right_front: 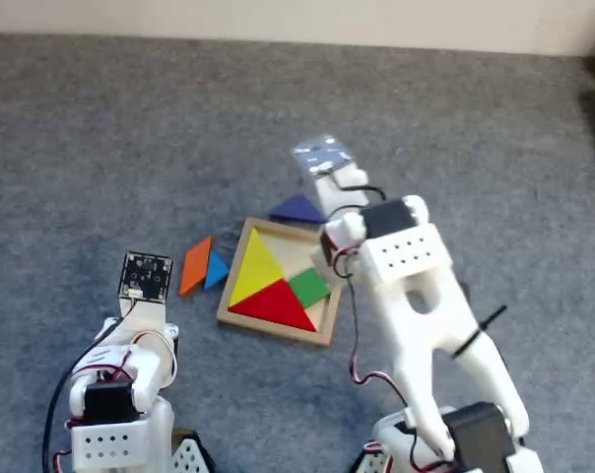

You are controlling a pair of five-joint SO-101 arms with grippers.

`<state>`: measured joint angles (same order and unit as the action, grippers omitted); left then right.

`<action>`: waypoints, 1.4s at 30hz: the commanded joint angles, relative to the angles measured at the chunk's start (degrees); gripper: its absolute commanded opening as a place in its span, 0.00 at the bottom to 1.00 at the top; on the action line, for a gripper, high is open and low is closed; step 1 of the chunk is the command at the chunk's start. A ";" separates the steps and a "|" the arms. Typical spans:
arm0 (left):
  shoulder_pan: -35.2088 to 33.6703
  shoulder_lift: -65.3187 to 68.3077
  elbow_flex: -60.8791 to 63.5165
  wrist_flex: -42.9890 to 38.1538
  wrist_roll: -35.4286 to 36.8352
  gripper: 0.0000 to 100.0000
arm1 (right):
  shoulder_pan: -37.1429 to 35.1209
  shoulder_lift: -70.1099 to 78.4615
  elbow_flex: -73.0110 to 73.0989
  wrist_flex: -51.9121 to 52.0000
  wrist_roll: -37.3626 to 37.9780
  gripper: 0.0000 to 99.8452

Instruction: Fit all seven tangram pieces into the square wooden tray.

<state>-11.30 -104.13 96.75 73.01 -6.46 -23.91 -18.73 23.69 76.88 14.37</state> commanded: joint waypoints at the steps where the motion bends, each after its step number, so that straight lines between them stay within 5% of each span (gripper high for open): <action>1: -0.04 -0.04 0.40 0.18 -0.18 0.01 | 3.38 -4.44 -3.21 3.03 0.26 0.08; 10: -0.04 -0.04 0.40 0.18 -0.18 0.01 | 13.41 -7.43 -2.95 8.13 0.18 0.08; 16: -0.04 -0.04 0.40 0.18 -0.18 0.01 | 20.79 -7.34 4.18 0.57 0.18 0.08; 29: -0.04 -0.04 0.40 0.18 -0.18 0.01 | 21.05 -6.20 17.54 -24.92 0.44 0.04; 42: -0.04 -0.04 0.40 0.18 -0.18 0.01 | 21.23 11.03 17.63 -27.74 0.62 0.03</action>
<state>-11.30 -104.13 96.75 73.01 -6.46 -3.43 -7.47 43.03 50.07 14.37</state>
